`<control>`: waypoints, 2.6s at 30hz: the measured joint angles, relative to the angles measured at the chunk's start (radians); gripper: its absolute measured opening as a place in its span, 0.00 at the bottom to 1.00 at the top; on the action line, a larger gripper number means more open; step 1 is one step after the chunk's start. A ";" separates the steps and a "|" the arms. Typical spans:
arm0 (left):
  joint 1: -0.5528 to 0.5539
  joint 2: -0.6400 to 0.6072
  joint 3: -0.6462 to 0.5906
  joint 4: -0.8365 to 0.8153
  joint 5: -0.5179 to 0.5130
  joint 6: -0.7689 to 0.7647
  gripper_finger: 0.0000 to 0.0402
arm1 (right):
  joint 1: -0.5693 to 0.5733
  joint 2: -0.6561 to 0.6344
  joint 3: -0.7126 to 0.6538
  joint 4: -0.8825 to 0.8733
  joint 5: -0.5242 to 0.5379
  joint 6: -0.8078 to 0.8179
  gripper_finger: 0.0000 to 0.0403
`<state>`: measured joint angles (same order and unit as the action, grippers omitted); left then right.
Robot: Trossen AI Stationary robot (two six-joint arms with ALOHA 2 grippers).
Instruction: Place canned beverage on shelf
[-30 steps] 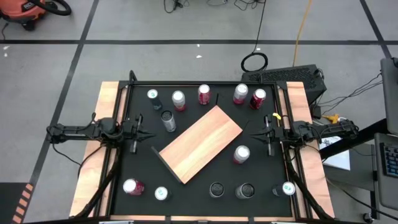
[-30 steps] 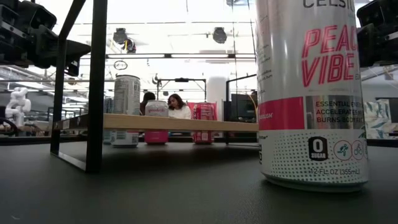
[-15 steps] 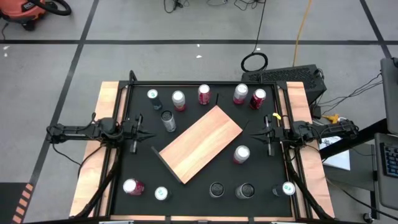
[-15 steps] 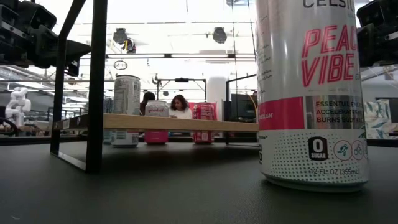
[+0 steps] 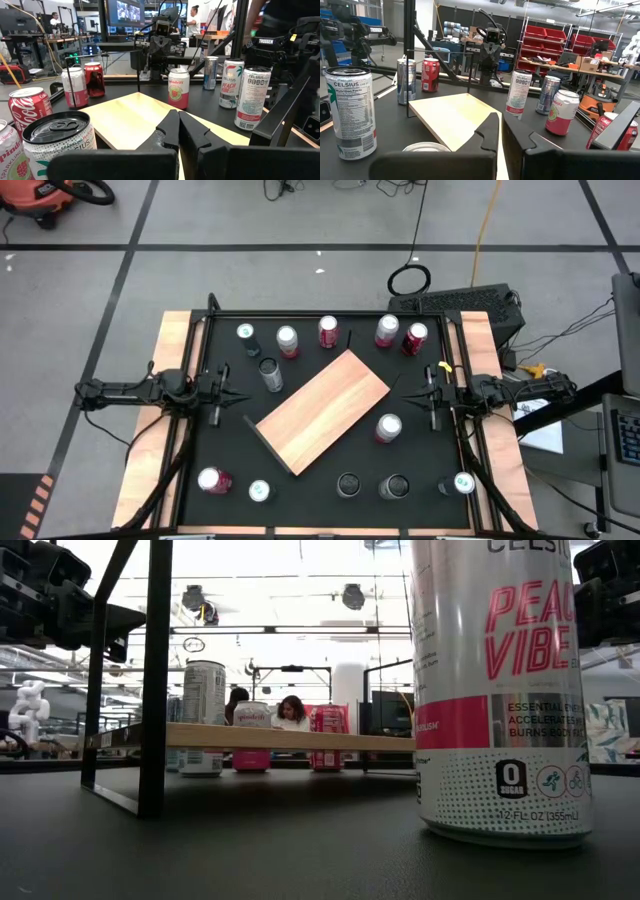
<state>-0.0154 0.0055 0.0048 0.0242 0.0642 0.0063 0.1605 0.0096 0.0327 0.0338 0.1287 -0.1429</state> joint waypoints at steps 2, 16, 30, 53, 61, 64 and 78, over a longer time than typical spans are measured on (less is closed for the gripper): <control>0.000 0.000 0.000 0.000 0.000 0.000 0.00 | 0.000 0.000 0.000 0.000 0.000 0.000 0.00; 0.000 0.000 0.000 0.000 0.000 0.000 0.00 | 0.000 0.000 0.000 0.000 0.000 0.000 0.00; 0.000 0.000 0.000 0.000 0.000 0.000 0.00 | 0.000 0.000 0.000 0.000 0.000 0.000 0.00; 0.000 0.000 0.000 0.000 0.000 0.000 0.00 | 0.000 0.000 0.000 0.010 -0.001 0.019 0.00; 0.000 0.000 0.000 0.000 0.000 0.000 0.00 | -0.002 0.007 0.024 0.025 0.027 0.037 0.00; 0.000 0.000 0.000 0.000 0.000 0.000 0.00 | -0.002 0.040 0.086 0.014 0.034 0.010 0.00; 0.000 0.000 0.000 0.000 0.000 0.000 0.00 | -0.002 0.450 0.581 -0.158 0.055 -0.004 0.00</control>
<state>-0.0154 0.0055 0.0044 0.0242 0.0643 0.0063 0.1585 0.4601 0.6134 -0.1238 0.1833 -0.1467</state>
